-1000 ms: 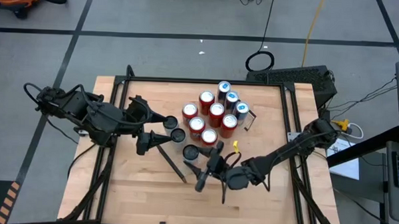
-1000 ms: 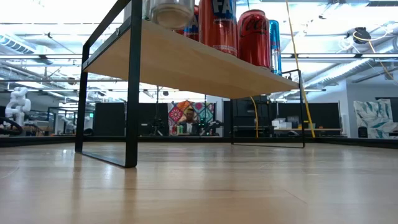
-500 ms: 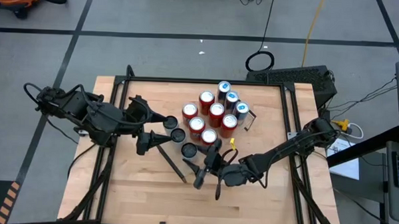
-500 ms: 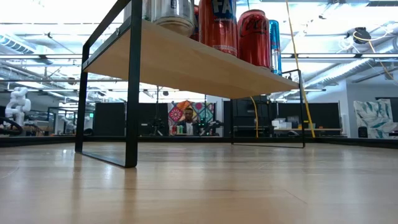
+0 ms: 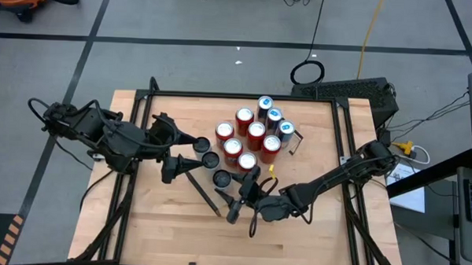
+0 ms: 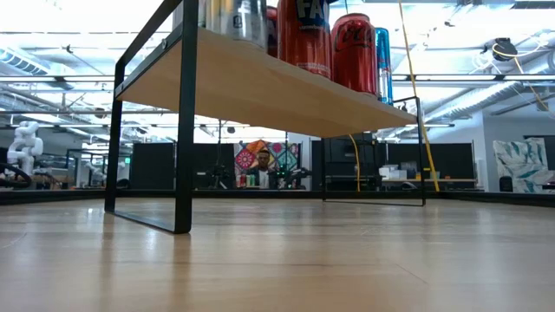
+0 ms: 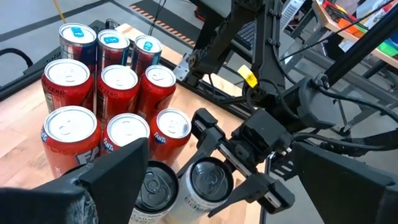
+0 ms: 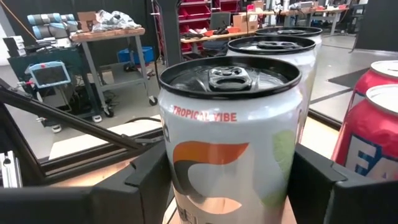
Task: Place canned beverage on shelf
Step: Put the white soda can on the shelf
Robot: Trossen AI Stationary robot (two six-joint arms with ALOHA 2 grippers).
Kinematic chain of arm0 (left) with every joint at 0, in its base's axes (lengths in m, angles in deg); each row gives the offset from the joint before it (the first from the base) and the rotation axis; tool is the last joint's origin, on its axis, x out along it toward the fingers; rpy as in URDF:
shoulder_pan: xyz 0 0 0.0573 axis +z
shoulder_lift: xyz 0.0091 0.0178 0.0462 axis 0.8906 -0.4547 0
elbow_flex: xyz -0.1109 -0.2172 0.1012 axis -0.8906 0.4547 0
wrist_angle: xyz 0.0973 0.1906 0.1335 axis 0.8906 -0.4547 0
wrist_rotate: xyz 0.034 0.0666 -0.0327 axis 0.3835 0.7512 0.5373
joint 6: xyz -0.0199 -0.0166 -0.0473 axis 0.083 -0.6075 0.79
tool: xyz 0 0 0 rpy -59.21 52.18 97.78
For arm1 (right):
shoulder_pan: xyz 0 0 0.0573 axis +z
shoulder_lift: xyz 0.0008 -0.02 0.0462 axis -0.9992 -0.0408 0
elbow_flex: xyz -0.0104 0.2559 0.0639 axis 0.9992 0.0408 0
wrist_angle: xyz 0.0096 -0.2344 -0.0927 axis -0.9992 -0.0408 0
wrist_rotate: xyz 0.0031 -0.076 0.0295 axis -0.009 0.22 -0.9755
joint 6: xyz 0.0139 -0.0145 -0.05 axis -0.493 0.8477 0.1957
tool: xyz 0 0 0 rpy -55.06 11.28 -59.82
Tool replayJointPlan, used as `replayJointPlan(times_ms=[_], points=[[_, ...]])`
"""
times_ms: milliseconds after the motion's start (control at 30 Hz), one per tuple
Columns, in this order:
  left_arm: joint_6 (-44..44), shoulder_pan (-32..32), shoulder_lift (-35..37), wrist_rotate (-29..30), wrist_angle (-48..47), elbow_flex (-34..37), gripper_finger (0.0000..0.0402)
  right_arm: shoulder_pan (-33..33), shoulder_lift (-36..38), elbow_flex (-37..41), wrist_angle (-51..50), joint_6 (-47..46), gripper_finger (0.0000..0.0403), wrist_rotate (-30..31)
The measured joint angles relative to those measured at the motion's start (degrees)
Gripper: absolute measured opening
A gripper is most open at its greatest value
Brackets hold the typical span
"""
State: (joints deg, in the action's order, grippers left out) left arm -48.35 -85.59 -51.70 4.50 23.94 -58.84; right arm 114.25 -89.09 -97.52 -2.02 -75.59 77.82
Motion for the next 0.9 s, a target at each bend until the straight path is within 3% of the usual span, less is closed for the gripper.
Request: replayJointPlan(times_ms=[900], points=[[0.1, 0.0, 0.0, 0.0, -0.3, 0.0, 0.0398, -1.4, 0.0, 0.0, -0.7, 0.2, 0.0224, 0.2]])
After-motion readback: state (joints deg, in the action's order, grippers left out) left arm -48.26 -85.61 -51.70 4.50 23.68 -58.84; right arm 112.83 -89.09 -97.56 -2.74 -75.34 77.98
